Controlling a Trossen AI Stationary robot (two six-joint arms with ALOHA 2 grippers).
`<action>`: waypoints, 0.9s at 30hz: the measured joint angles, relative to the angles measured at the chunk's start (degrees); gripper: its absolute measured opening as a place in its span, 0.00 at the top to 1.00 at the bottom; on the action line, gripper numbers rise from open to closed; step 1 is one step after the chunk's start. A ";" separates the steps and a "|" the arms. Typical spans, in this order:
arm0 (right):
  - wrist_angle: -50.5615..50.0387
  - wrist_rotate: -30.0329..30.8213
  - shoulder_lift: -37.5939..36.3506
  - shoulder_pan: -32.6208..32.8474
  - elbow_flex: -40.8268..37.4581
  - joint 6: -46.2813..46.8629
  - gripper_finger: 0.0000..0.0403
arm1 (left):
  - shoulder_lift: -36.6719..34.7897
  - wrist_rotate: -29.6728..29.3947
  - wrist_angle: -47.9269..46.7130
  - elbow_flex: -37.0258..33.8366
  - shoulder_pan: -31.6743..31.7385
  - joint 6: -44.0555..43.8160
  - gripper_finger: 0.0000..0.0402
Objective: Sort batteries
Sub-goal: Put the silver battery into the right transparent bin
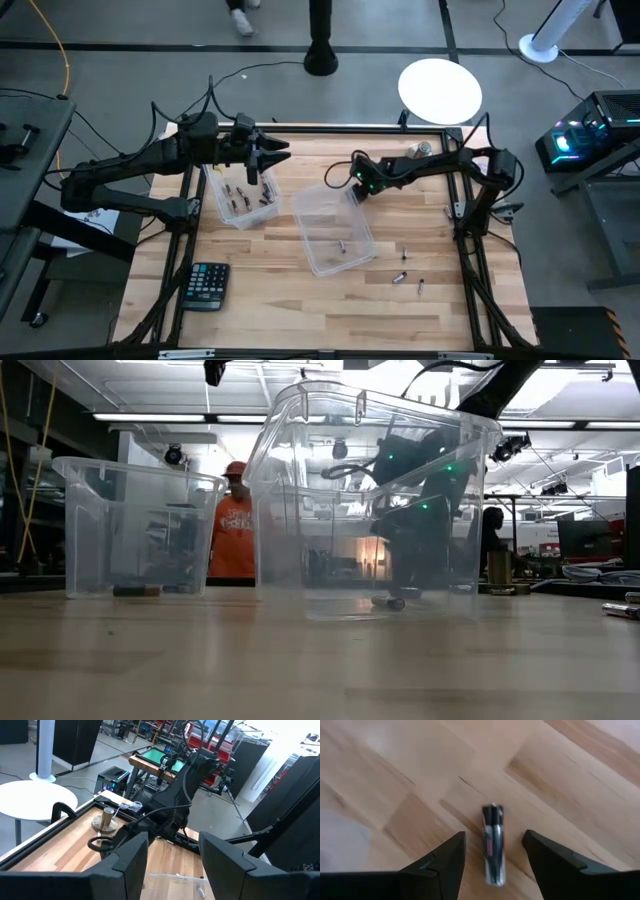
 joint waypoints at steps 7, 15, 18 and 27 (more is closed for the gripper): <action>-5.17 5.28 -0.20 2.36 -1.96 1.04 0.71 | 0.02 0.00 0.00 0.00 0.01 0.60 0.58; -17.04 12.37 -7.28 2.46 -3.10 1.81 0.98 | 0.00 -0.05 0.04 0.00 0.09 2.14 0.58; -19.01 14.64 -12.27 2.46 -2.66 2.26 0.99 | 0.00 -0.07 0.04 0.00 0.09 2.58 0.58; -11.79 4.73 -20.49 -0.70 -2.64 0.83 0.95 | 0.00 -0.08 0.04 0.00 0.13 2.62 0.58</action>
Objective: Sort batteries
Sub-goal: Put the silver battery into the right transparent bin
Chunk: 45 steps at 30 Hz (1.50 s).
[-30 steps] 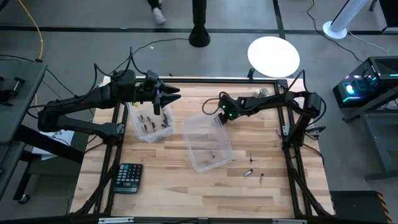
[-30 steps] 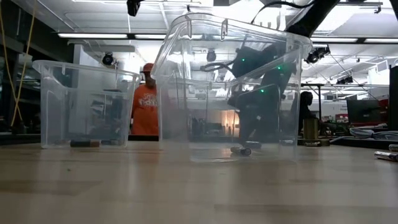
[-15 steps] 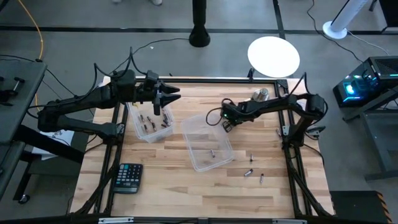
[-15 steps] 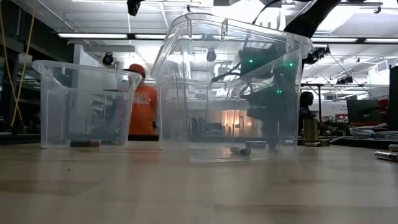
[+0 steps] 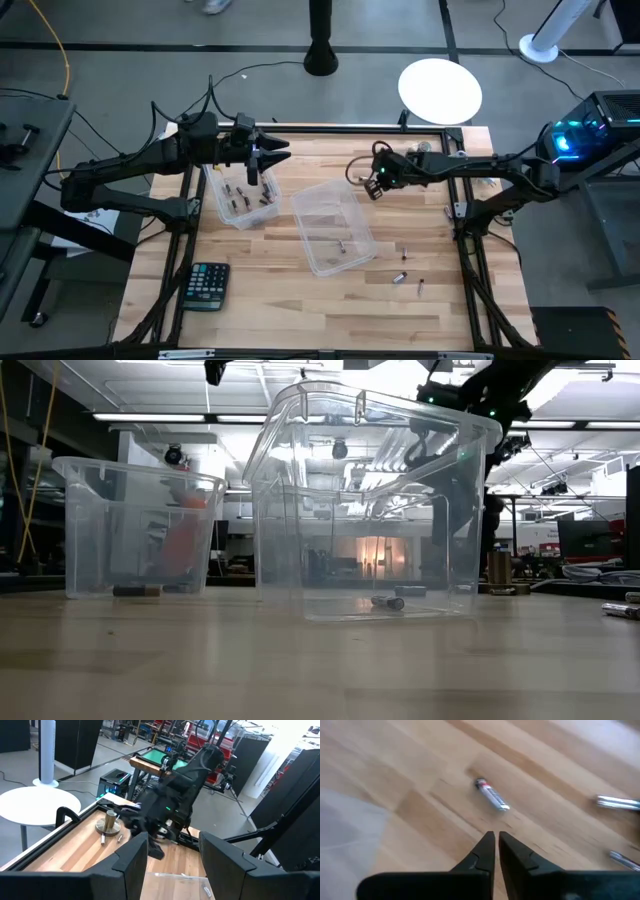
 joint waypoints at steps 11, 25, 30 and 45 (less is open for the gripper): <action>12.64 -13.63 11.96 -15.25 0.09 -15.83 0.61 | -0.15 0.97 -0.05 0.00 0.00 -0.07 0.58; 18.39 -19.87 18.76 -18.01 0.11 -29.87 0.54 | -0.15 0.07 -0.02 0.00 0.00 -0.07 0.58; 17.85 -18.86 20.97 -17.22 0.48 -29.91 0.57 | -0.15 -1.89 0.00 0.00 0.00 -0.05 0.58; 11.05 -16.25 -0.16 -15.37 0.05 -21.15 0.95 | -0.15 -5.61 0.09 0.00 -0.01 1.16 0.58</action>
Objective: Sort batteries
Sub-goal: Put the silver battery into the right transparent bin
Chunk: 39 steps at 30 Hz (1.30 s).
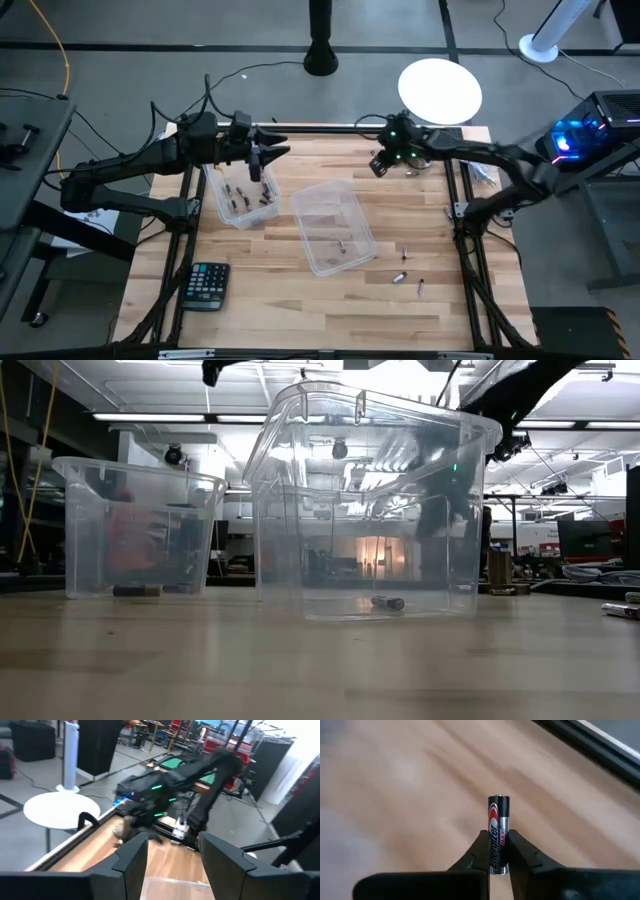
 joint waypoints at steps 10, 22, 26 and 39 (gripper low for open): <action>9.54 -8.58 -10.81 22.51 0.11 17.46 0.92 | 0.02 -4.78 0.02 0.00 0.01 0.87 0.58; 11.05 6.48 -7.66 31.37 1.16 23.74 0.65 | 0.04 -4.89 2.14 0.00 0.01 1.81 0.58; 6.34 7.16 -7.70 28.64 6.43 18.80 0.55 | 0.04 -4.91 2.16 0.00 0.01 1.82 0.58; -29.91 33.75 -1.55 7.71 13.19 46.74 0.59 | 0.04 -4.89 2.08 0.00 0.01 4.39 0.58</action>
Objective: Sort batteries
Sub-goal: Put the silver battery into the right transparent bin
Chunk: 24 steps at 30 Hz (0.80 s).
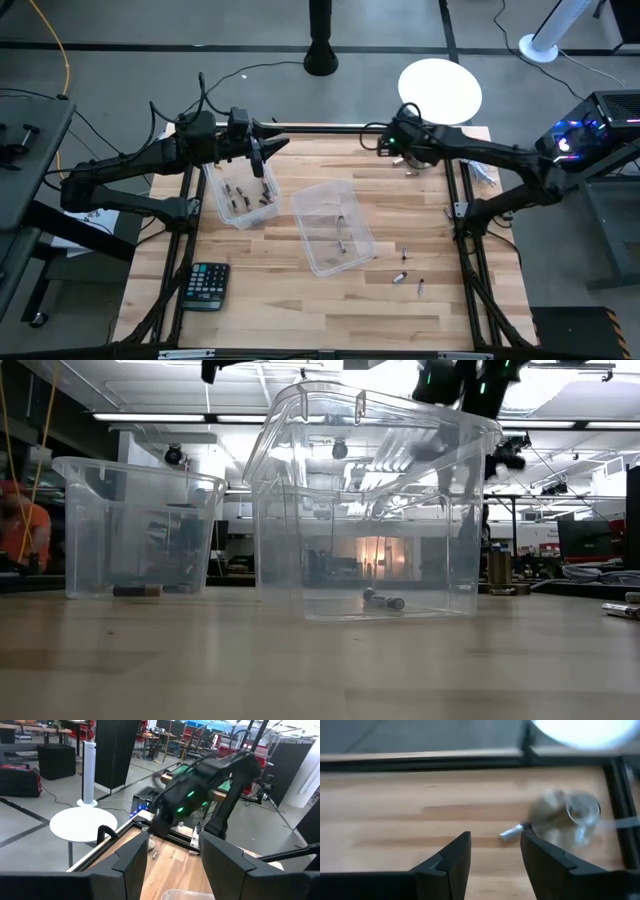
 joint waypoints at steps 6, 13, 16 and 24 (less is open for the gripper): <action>7.68 -6.03 6.23 -5.17 -5.14 8.52 0.60 | 0.00 1.37 0.00 0.00 0.00 2.59 0.58; 7.09 -9.16 13.36 -9.52 -5.48 15.73 0.60 | 0.00 1.84 -0.31 0.00 0.00 6.25 0.58; 8.56 -10.30 15.59 -11.36 -5.47 17.82 0.60 | -0.02 1.85 -0.35 0.00 0.00 7.88 0.58; 10.55 -14.15 20.92 -14.97 -5.45 25.03 0.60 | -0.04 1.85 -2.21 0.00 0.00 7.92 0.58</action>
